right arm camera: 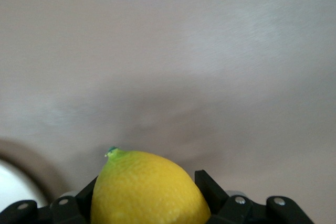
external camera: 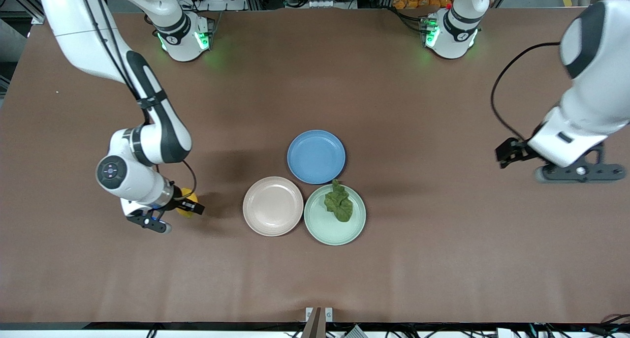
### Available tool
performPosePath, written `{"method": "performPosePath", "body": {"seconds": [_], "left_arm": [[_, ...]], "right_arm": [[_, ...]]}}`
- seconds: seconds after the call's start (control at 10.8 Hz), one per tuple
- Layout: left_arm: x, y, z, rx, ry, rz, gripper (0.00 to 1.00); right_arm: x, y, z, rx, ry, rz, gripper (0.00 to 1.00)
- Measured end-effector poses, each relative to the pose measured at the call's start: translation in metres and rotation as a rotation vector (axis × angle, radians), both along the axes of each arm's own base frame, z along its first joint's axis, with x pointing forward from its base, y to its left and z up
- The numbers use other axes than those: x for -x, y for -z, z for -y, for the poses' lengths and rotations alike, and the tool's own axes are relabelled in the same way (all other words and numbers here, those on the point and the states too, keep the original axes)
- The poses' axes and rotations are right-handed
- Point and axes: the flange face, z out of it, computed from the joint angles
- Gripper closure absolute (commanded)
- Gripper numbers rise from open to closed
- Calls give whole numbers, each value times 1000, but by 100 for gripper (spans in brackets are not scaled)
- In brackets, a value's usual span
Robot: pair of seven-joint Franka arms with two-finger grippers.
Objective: Place lemon and lettuce in plates
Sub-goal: 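Carry the lemon with the right gripper over the beige plate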
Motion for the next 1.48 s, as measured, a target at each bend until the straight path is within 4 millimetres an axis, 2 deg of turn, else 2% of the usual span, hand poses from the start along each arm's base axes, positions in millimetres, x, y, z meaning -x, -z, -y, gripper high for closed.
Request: {"method": "performPosePath", "body": {"seconds": [0.37,0.46,0.65,0.92,1.11,1.48], "left_arm": [[12,-24,-60,151,-125,-22,0],[14,-28,-63,158,-130,-19,0],[19,-33,-48,160,-105,-14,0],[30,-41,-25,155,-79,-31,0],[37,-47,-10,139,-54,-33,0],[41,-46,-9,129,-52,-53,0]], "right_arm": [[5,-24,-99,-28,65,42,49],[7,-29,-124,-37,71,51,49],[11,-31,-151,-46,73,58,49],[10,-21,-173,-52,54,66,48],[10,-12,-195,-60,31,78,44],[17,22,-219,-75,34,99,44]]}}
